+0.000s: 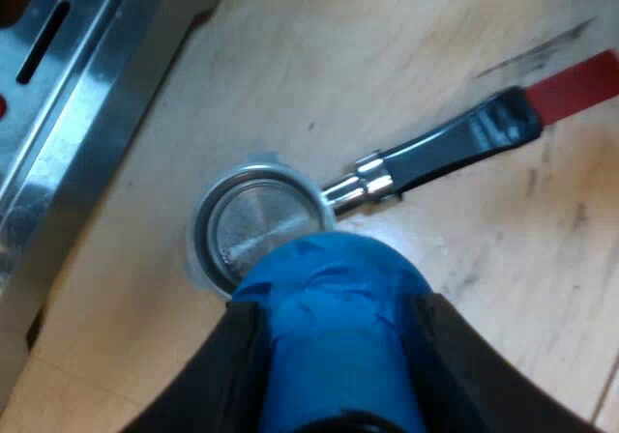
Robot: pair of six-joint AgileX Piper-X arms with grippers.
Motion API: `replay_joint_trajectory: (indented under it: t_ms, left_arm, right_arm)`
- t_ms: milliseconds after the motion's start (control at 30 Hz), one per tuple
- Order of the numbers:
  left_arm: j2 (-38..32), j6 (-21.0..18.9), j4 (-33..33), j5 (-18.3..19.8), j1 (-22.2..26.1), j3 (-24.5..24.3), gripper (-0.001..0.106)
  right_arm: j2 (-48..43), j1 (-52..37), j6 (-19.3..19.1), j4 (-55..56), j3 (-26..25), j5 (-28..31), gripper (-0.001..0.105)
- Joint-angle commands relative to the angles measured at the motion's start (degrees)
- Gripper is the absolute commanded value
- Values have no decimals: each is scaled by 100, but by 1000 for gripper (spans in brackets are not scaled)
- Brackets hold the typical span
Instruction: Grind coffee beans and then tamp
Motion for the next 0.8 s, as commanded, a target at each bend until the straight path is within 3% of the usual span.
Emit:
replay_joint_trajectory:
  t_ms: [33,800]
  left_arm:
    - [153,-7,-157,-133,-28,-51,1]
    - [1271,-139,-586,-110,-28,-51,1]
  right_arm:
    - [1,-9,-29,-81,-20,0,70]
    - [1,-9,-29,-81,-20,0,70]
